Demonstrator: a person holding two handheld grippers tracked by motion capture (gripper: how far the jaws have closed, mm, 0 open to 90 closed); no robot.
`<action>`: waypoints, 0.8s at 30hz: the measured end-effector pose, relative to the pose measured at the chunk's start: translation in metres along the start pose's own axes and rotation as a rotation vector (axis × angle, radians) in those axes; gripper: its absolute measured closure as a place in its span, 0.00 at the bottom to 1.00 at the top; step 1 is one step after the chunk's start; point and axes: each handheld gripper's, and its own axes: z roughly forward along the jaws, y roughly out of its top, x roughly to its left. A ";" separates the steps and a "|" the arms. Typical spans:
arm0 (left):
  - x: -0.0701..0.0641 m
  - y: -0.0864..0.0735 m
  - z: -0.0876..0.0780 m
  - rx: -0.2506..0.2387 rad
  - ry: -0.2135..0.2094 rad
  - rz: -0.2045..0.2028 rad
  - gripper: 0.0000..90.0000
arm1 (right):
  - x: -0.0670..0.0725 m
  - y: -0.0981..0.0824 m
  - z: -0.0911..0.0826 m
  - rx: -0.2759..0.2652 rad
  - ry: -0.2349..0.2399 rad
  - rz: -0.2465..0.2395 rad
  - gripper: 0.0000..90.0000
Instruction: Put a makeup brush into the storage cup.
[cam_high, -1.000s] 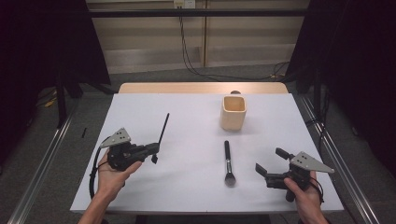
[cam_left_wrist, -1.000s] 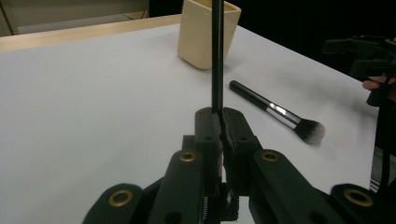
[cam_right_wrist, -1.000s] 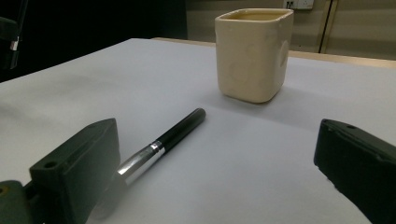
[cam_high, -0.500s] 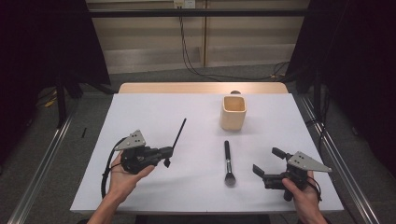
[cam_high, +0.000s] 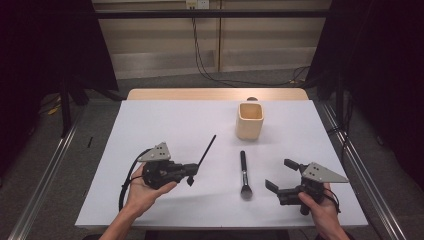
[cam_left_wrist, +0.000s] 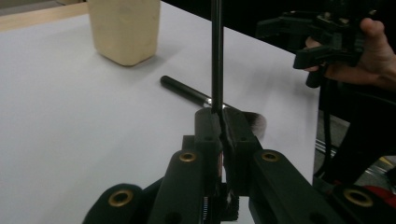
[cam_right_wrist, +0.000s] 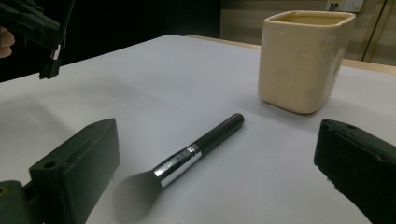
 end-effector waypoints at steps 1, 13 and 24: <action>0.000 0.001 0.002 0.007 -0.001 0.004 0.95 | 0.000 0.002 0.004 0.001 0.008 -0.001 0.00; -0.005 0.012 0.016 0.084 -0.060 0.036 0.95 | 0.009 0.017 0.023 0.031 0.108 -0.047 0.00; -0.009 0.016 0.010 0.169 -0.091 0.066 0.95 | 0.018 0.041 0.042 0.058 0.202 -0.098 0.01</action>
